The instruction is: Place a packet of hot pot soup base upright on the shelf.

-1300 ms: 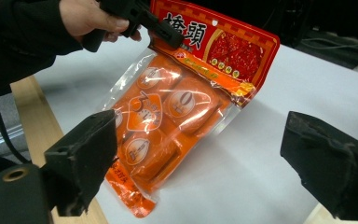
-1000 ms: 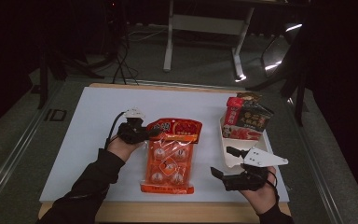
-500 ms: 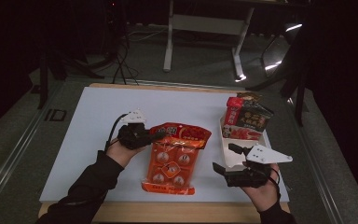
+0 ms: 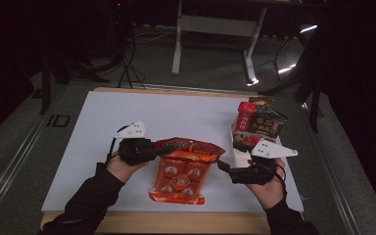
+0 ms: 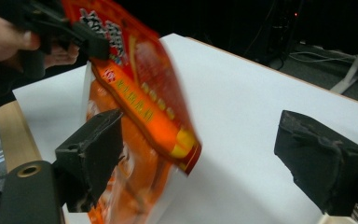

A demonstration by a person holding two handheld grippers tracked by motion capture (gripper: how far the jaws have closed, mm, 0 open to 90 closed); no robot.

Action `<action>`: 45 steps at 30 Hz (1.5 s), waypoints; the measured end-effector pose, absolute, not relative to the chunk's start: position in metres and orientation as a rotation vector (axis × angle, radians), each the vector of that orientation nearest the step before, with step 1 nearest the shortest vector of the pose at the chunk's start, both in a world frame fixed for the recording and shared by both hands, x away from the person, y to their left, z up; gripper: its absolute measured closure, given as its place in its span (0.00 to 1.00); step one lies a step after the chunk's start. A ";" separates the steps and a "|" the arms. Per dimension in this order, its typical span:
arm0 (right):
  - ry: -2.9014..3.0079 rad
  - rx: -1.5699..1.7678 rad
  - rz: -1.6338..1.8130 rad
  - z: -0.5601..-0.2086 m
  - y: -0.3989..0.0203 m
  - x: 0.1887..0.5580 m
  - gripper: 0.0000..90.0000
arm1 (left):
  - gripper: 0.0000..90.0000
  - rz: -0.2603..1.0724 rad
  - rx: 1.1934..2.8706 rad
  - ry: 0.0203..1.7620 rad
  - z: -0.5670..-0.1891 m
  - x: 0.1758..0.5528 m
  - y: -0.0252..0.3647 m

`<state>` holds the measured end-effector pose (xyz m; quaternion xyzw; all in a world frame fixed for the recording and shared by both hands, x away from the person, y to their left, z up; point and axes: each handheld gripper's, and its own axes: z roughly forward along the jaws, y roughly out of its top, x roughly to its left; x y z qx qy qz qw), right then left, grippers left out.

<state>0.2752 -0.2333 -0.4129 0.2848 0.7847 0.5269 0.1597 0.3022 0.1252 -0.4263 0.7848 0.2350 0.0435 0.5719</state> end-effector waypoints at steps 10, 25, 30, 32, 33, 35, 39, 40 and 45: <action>2.363 0.768 1.553 -0.429 -0.208 0.294 0.33 | 1.00 0.110 1.824 0.528 -0.425 0.293 0.125; 2.525 0.675 1.488 -0.436 -0.196 0.296 0.88 | 1.00 0.113 1.804 0.560 -0.429 0.291 0.125; 2.558 0.648 1.461 -0.433 -0.194 0.292 1.00 | 0.99 0.122 1.809 0.554 -0.428 0.290 0.124; 2.563 0.635 1.439 -0.430 -0.193 0.290 1.00 | 0.99 0.136 1.815 0.538 -0.428 0.289 0.126; 2.565 0.624 1.426 -0.428 -0.192 0.288 1.00 | 0.98 0.138 1.813 0.534 -0.428 0.288 0.126; 2.563 0.612 1.419 -0.427 -0.190 0.286 1.00 | 0.93 0.166 1.805 0.529 -0.429 0.286 0.128; 2.560 0.582 1.419 -0.423 -0.187 0.282 1.00 | 0.77 0.175 1.799 0.540 -0.429 0.284 0.131; 2.560 0.574 1.419 -0.422 -0.186 0.281 1.00 | 0.73 0.187 1.799 0.540 -0.429 0.284 0.131; 2.554 0.519 1.358 -0.417 -0.179 0.276 1.00 | 0.51 0.214 1.802 0.536 -0.431 0.279 0.130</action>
